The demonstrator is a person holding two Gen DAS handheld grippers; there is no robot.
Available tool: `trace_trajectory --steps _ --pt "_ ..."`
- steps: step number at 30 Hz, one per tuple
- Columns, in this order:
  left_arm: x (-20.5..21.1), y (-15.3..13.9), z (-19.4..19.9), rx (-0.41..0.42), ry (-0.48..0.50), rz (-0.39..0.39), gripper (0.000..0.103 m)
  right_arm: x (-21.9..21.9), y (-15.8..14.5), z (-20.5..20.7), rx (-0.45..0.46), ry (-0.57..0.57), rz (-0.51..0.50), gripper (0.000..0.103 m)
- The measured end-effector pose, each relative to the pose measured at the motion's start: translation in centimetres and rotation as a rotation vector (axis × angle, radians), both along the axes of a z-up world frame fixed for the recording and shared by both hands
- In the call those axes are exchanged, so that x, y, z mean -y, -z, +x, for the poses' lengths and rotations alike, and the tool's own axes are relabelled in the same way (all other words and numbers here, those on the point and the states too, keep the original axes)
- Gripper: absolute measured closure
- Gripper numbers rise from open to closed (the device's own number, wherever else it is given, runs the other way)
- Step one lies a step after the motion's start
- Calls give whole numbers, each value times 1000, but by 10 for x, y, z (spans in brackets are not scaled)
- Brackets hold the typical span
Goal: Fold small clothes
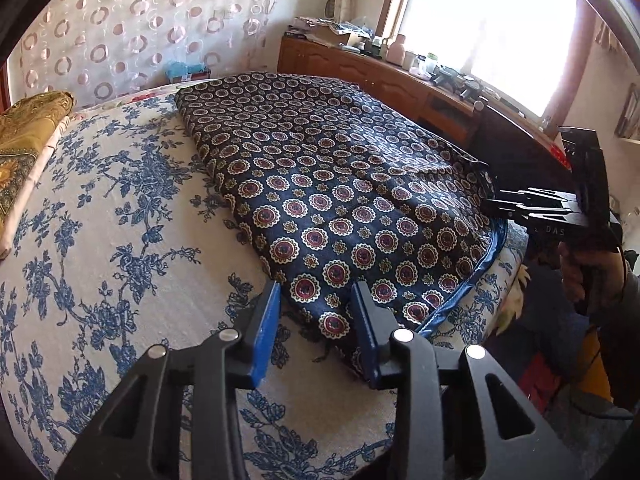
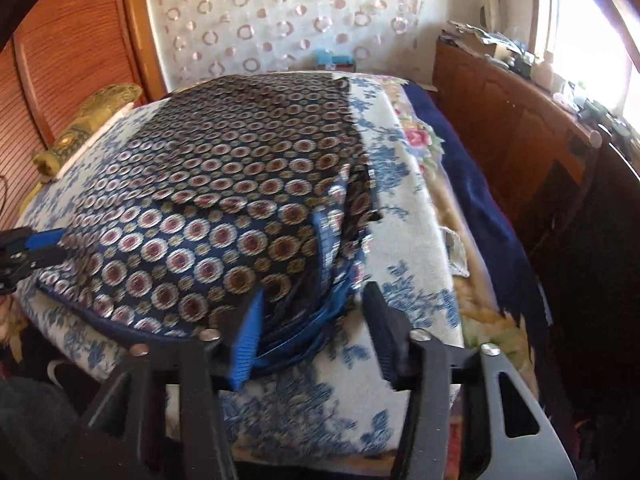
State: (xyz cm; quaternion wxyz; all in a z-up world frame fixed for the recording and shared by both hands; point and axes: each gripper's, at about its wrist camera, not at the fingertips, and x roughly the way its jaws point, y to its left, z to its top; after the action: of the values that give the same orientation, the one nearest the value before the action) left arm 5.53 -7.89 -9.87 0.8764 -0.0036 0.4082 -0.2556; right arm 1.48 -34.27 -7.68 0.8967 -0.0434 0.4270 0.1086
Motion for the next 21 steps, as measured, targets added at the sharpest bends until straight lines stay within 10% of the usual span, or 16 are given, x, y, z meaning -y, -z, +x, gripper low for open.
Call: trace_trajectory --steps 3,5,21 --pt "2 1 0 -5 27 -21 72 -6 1 -4 17 -53 17 83" --pt "2 1 3 -5 29 -15 92 -8 2 -2 21 -71 38 97" --pt "-24 -91 74 214 -74 -142 103 -10 -75 52 275 -102 257 101"
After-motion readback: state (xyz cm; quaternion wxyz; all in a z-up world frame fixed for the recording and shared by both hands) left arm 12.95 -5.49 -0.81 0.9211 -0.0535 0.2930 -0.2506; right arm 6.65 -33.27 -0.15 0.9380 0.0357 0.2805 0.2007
